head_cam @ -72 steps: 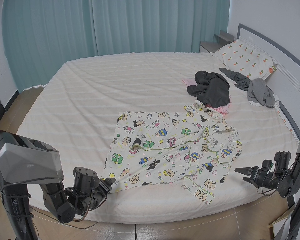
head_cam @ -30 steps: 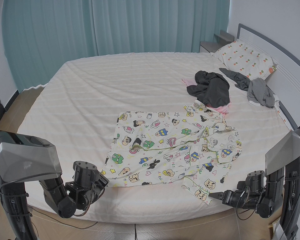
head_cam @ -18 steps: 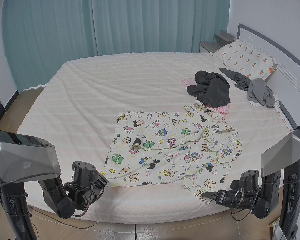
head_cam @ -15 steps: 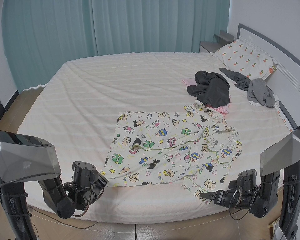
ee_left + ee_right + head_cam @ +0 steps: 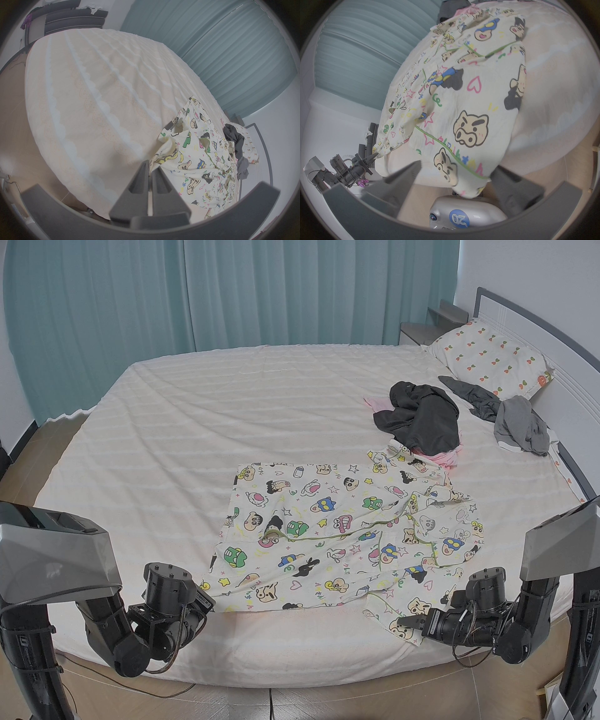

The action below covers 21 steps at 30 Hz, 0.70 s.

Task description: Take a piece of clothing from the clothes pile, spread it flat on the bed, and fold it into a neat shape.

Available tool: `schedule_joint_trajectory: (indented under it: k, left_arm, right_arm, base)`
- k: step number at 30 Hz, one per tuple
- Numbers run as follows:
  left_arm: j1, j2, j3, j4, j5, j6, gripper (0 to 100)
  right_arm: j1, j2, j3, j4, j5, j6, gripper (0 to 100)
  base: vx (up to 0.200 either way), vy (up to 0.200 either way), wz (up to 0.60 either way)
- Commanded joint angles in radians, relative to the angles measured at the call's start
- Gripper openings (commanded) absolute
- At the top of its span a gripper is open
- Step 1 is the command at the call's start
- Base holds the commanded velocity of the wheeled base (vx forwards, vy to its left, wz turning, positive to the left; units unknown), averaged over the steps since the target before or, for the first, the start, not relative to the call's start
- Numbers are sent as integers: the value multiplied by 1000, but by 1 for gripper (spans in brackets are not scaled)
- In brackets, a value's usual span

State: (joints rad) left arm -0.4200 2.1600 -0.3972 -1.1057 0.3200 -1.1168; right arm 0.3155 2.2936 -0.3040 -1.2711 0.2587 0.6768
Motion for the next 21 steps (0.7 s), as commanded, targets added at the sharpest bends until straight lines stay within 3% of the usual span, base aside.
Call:
schedule_joint_trajectory:
  k: [1,15,21]
  left_arm:
    - [0,0,0,0,2,0,0]
    - [0,4,9,4,2,2,0]
    - [-2,-3,55,-3,1,74,0]
  right_arm:
    - [-3,-17,13,6,1,0,0]
    - [-39,-66,114,-1,-7,-14,0]
    - [-93,-86,183,-10,2,-65,0]
  base:
    - [0,0,0]
    - [0,0,0]
    - [0,0,0]
